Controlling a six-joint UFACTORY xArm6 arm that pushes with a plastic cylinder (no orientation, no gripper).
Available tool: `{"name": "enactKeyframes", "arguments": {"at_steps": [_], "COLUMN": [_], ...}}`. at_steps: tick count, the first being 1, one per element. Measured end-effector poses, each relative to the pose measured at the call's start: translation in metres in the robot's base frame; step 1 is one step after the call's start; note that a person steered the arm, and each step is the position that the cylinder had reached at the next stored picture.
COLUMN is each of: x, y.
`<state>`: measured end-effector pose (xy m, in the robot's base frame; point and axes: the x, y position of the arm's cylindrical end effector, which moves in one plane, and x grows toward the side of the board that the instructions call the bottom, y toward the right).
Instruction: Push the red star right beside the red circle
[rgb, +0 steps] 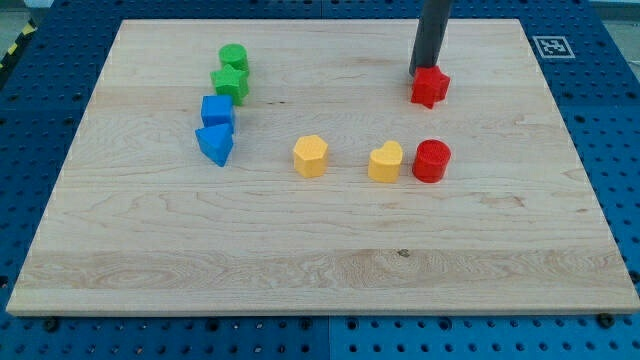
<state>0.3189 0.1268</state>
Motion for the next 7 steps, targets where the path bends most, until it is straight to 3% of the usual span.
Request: {"name": "enactKeyframes", "arguments": {"at_steps": [2,7], "x": [0.023,0.063], "y": [-0.022,0.059]}}
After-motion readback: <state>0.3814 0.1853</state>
